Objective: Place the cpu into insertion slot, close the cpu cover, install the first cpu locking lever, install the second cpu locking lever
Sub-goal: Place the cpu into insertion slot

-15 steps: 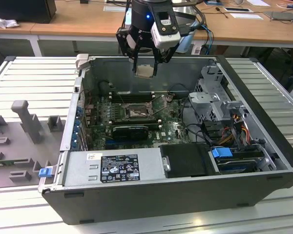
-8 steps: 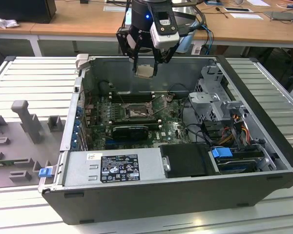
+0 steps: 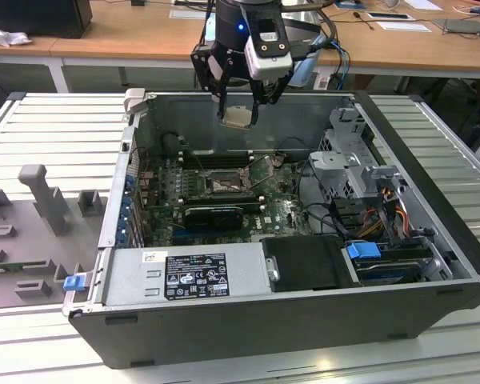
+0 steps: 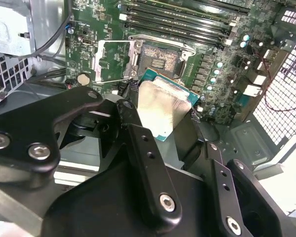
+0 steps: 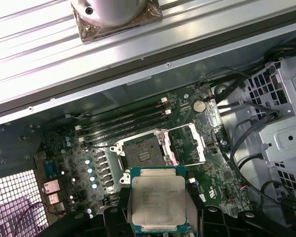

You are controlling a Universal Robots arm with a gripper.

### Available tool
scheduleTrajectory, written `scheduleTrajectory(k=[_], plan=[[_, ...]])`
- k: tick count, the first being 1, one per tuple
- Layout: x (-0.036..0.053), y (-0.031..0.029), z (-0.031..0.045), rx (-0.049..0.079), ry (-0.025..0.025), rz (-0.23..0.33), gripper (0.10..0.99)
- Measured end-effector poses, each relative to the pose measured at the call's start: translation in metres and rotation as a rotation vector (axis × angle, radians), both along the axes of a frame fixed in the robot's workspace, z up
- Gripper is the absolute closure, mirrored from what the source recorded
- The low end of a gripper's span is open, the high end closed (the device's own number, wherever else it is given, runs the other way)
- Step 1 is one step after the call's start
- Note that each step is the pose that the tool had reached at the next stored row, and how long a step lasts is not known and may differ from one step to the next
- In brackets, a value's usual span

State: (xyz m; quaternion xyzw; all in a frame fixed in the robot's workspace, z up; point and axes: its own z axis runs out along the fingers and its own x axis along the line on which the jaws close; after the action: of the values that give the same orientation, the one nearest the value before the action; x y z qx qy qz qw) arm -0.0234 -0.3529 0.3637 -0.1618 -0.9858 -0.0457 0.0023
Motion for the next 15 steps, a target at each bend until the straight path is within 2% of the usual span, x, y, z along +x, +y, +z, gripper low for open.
scheduleTrajectory(k=[15], plan=[[0.0,0.0,0.0,0.0,0.0,-0.062,0.561]])
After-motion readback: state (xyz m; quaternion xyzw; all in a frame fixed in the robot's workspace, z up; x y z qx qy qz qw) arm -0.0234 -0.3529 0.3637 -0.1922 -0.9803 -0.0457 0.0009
